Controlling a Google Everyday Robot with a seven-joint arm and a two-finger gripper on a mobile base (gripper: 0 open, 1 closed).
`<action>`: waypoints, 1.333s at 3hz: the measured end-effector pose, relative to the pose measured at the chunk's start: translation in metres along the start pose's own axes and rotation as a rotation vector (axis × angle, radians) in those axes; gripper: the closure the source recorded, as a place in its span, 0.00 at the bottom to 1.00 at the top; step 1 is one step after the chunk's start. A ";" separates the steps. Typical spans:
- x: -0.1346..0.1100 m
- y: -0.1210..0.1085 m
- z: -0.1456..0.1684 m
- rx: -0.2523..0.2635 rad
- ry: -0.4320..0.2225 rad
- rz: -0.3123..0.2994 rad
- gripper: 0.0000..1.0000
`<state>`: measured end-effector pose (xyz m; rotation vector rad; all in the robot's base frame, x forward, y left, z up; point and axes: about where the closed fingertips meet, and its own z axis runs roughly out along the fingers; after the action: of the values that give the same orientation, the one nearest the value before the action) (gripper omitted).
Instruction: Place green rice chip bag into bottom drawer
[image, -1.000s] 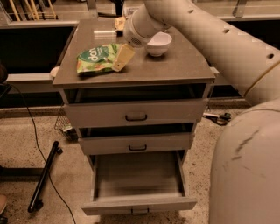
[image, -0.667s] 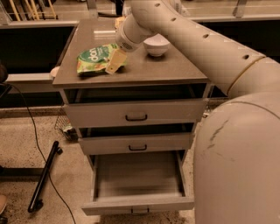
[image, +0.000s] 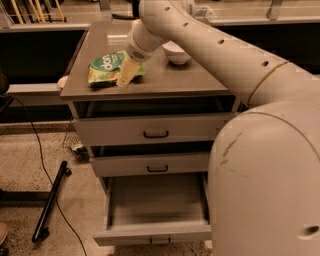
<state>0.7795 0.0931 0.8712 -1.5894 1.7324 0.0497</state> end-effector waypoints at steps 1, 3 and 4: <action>-0.005 0.004 0.019 -0.014 0.033 -0.036 0.00; -0.005 -0.005 0.040 -0.014 0.012 -0.003 0.00; -0.006 -0.011 0.049 -0.018 0.004 0.037 0.00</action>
Offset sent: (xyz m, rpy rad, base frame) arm 0.0254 0.0247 -0.0198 -0.0320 -0.0071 0.0168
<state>0.8129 0.1206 0.8444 -1.5719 1.7691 0.0799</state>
